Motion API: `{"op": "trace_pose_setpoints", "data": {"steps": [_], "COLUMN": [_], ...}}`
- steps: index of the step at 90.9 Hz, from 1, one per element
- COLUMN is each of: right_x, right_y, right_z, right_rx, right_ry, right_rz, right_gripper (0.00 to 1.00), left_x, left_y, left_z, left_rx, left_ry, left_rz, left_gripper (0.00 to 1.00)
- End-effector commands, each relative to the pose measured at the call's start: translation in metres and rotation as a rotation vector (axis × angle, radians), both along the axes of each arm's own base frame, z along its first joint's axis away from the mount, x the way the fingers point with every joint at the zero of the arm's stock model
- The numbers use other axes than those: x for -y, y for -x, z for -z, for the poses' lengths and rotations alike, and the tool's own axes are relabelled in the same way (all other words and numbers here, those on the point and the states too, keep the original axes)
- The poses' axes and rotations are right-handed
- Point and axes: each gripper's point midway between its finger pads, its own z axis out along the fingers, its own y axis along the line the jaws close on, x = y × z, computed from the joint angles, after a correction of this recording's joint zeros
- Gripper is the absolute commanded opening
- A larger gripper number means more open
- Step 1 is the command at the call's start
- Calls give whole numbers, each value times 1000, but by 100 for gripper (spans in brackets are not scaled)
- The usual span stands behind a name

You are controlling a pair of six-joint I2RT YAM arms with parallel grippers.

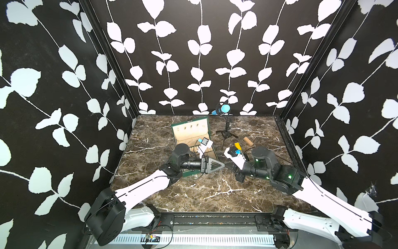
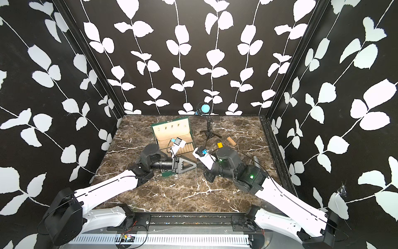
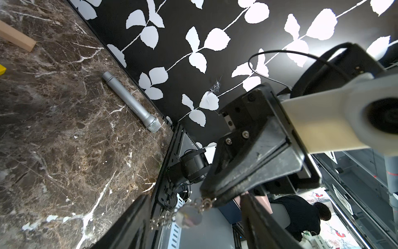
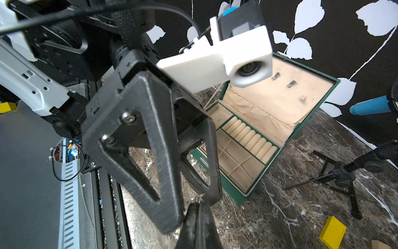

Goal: Put jewelry chain into jewelry box
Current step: Pick up the necklace from the center of the board.

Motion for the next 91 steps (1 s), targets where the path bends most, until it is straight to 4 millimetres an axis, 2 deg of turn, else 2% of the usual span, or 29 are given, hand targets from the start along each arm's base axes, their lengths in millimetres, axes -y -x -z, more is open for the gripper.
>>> {"op": "trace_pose_setpoints", "data": {"steps": [1,55,91], "right_x": [-4,2,2], "right_y": [-1,-2,-2], "right_z": [-2,0,-1], "right_rx": [19,33,35], "right_ry": [-22,-16,-21], "right_rz": [-7,15,17], "right_gripper": [0,0,0], "left_x": [-2,-8,-8], "left_y": [8,13,12], "left_z": [-14,-18,-6], "left_rx": [40,56,42], "left_ry": [50,54,24], "left_rz": [27,17,14], "left_gripper": [68,57,50]}}
